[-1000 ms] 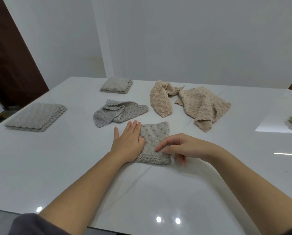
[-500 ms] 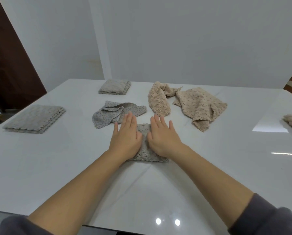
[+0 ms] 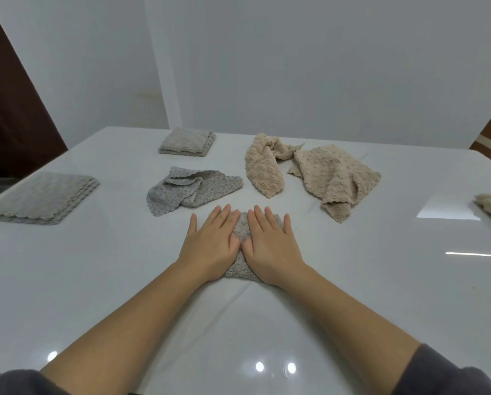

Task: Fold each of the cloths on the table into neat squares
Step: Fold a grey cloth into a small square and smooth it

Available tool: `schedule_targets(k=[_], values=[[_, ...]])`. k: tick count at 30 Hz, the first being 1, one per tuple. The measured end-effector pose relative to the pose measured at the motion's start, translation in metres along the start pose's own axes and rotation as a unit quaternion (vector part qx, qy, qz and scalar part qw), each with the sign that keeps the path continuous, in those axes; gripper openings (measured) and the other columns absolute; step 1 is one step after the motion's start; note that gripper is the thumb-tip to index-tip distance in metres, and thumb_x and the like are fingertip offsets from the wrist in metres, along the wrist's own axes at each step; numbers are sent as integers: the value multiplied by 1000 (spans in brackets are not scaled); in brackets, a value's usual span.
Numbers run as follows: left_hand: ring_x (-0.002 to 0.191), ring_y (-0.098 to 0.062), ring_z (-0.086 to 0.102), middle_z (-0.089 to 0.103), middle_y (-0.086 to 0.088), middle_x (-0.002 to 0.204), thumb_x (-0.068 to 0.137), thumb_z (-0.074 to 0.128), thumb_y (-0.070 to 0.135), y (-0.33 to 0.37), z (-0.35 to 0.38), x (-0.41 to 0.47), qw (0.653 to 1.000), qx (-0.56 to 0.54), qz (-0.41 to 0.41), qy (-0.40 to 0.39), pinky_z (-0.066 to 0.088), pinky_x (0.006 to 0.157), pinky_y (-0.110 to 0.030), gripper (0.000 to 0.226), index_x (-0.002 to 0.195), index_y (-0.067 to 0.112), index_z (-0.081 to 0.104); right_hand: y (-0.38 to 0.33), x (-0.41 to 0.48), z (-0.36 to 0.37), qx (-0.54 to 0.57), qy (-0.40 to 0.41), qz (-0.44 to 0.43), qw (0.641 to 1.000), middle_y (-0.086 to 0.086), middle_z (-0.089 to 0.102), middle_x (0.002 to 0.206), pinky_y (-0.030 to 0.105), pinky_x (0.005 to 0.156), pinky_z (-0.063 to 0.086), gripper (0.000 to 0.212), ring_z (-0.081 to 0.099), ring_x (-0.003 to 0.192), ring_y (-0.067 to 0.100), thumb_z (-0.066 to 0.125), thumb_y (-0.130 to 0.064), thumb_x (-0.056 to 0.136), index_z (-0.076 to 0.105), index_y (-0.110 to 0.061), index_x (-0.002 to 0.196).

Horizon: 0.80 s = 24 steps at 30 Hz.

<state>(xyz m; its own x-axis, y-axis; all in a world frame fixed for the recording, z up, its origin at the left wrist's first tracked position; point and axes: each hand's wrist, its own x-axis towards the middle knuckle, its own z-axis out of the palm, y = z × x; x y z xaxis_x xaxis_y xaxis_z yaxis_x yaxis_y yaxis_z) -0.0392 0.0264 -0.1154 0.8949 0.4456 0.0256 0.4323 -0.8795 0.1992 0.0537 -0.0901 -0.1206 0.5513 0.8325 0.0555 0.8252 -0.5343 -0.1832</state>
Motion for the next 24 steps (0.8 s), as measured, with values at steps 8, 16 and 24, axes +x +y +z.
schedule_targets(k=[8,16,24], values=[[147,-3,-13,-6,7,163,83,2,48,-6,3,-6,993,-98,36,55,-10,120,-45,76,155,25,-2,0,2,-6,28,-31,5,999,1,2,164,54,119,-7,62,-4,151,20,20,-36,100,5,-16,157],[144,3,-18,-12,18,161,77,51,76,-46,-18,-40,981,-50,185,28,-7,120,-31,106,153,34,-9,3,14,-31,58,-50,24,997,0,31,156,65,114,-2,57,25,144,23,20,-44,101,15,-26,155],[149,-5,-6,5,9,162,71,46,78,-80,-31,-30,989,2,109,104,8,122,-43,105,155,28,7,12,2,-50,38,9,21,999,5,65,108,48,102,32,52,57,107,28,21,-43,102,21,-25,151]])
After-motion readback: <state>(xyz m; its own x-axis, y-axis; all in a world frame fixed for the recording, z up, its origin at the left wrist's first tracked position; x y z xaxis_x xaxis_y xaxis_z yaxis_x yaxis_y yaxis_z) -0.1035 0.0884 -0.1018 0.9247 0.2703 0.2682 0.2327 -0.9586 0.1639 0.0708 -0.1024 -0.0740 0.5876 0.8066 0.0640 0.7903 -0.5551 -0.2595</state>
